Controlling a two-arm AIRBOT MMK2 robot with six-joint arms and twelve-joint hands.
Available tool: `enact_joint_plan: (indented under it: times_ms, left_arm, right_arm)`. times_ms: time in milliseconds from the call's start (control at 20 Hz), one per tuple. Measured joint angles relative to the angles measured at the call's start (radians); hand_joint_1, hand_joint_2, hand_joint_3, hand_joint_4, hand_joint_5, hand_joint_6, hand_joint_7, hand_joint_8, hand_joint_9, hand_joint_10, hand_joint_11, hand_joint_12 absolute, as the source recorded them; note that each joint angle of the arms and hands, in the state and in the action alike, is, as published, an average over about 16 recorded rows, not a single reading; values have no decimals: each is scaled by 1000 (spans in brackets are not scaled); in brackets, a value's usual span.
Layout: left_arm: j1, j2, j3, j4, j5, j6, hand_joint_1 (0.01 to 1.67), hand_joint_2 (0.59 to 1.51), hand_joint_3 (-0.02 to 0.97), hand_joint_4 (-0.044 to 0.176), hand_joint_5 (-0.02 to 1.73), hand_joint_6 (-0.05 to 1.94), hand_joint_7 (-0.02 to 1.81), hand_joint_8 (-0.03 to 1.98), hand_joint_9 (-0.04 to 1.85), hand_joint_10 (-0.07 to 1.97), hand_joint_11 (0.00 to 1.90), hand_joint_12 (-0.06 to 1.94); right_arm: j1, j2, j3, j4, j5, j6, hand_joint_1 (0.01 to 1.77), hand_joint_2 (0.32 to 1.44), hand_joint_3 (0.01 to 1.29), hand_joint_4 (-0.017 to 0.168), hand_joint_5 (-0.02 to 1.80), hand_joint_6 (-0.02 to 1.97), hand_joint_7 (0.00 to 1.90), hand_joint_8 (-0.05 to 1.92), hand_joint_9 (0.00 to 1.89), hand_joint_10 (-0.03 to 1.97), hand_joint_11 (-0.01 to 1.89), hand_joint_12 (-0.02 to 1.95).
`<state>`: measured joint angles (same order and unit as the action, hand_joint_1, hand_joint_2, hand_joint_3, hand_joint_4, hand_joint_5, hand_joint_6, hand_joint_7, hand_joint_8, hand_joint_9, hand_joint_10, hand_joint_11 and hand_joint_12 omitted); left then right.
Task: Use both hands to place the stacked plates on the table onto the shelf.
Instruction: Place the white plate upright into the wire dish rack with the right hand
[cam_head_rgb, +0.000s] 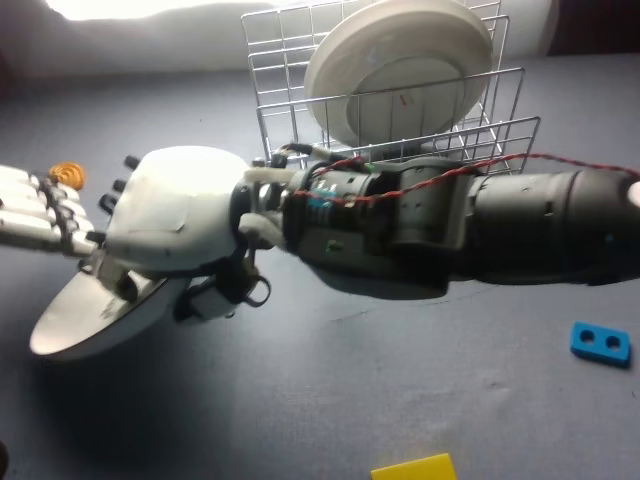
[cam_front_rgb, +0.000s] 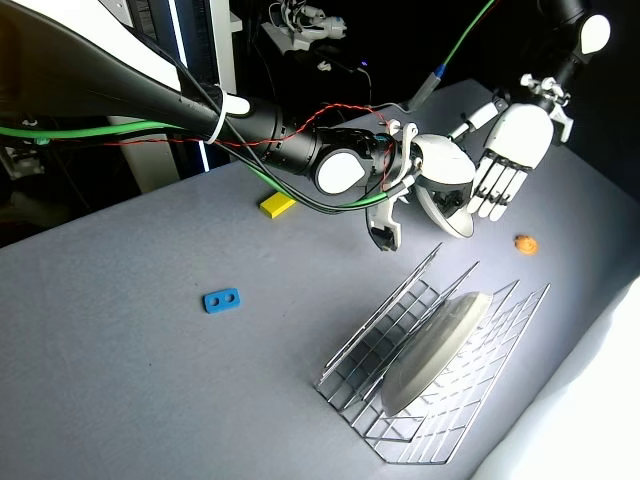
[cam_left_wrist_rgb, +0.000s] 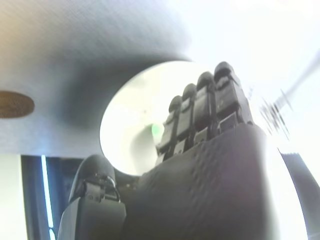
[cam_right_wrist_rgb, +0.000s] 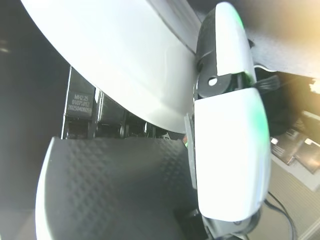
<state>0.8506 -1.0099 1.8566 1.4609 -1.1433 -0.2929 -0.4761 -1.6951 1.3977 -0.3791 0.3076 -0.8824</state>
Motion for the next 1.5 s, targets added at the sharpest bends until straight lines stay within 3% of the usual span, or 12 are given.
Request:
enact_joint_plan:
  times_ms: [350,650,850,950,1150,1500]
  left_arm:
    - [-104,43,-8,19,-21,-11,14,1197,11,0,60,21,61,21,34,12,19,15]
    - [-171,67,-18,44,-30,-16,14,1199,12,0,54,21,50,20,26,12,19,15]
    - [-199,76,-22,64,-33,-20,14,1199,12,1,48,21,44,20,23,12,18,15]
    - [-209,78,-23,71,-33,-21,14,1199,12,1,45,21,41,19,22,12,17,15]
    - [-223,81,-25,84,-33,-25,14,1199,12,2,40,20,40,19,20,12,17,15]
    - [-224,83,-28,92,-31,-25,14,1199,11,2,44,20,46,19,24,12,18,16]
  right_arm:
    - [49,157,-188,67,-54,-2,1182,976,15,8,910,768,1063,652,1333,1,925,993]
    - [130,344,-382,140,-105,24,1198,978,14,12,960,907,1095,742,1358,1,917,1008]
    - [195,457,-469,177,-155,92,1208,979,14,15,979,959,1100,773,1355,0,903,1019]
    - [227,506,-497,170,-178,147,1210,980,14,16,982,970,1097,782,1353,0,898,1023]
    - [278,581,-517,38,-185,374,1211,980,14,16,980,977,1087,789,1351,-1,894,1029]
    - [347,635,-473,-228,-181,823,1213,979,14,16,978,979,1080,786,1340,-1,893,1040]
